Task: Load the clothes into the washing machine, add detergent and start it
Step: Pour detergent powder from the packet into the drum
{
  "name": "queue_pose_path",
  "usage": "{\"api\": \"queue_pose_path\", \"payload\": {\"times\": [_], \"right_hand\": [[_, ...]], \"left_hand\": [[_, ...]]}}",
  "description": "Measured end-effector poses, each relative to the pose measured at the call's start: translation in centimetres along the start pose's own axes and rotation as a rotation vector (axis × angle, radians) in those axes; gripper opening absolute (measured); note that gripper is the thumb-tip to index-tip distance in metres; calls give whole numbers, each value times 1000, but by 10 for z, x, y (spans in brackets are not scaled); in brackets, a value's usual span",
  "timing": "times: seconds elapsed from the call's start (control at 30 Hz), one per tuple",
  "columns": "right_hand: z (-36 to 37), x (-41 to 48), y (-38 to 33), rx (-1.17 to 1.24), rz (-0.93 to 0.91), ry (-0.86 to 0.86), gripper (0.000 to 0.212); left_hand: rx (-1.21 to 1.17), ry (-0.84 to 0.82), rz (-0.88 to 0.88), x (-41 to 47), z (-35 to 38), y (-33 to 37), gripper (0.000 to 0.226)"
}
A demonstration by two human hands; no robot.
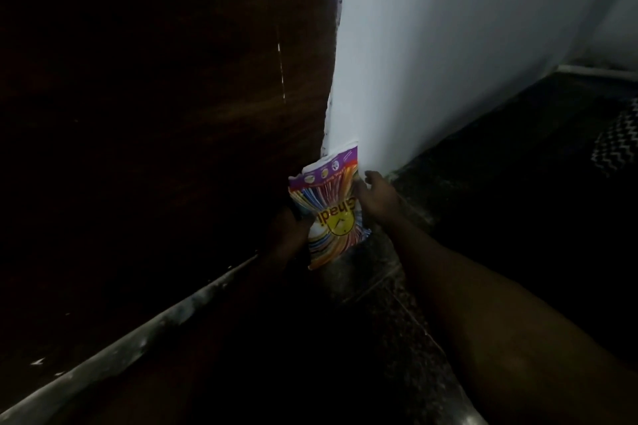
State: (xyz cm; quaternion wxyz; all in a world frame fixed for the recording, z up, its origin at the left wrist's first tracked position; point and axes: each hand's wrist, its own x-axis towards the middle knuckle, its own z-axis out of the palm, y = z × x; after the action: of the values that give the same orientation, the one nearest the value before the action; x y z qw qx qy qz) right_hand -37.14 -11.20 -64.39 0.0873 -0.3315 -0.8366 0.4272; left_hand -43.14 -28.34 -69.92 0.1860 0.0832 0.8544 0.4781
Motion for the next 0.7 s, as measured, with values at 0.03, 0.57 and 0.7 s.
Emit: {"api": "queue_pose_path", "payload": {"times": [0.03, 0.57, 0.7], "right_hand": [[6, 2, 1, 49, 13, 18, 49], [5, 7, 12, 576, 57, 242, 21], [-15, -6, -2, 626, 3, 239, 14]], "left_hand": [[-102, 29, -27, 6, 2, 1, 81], [-291, 142, 135, -1, 14, 13, 56], [-350, 204, 84, -2, 0, 26, 40]]}}
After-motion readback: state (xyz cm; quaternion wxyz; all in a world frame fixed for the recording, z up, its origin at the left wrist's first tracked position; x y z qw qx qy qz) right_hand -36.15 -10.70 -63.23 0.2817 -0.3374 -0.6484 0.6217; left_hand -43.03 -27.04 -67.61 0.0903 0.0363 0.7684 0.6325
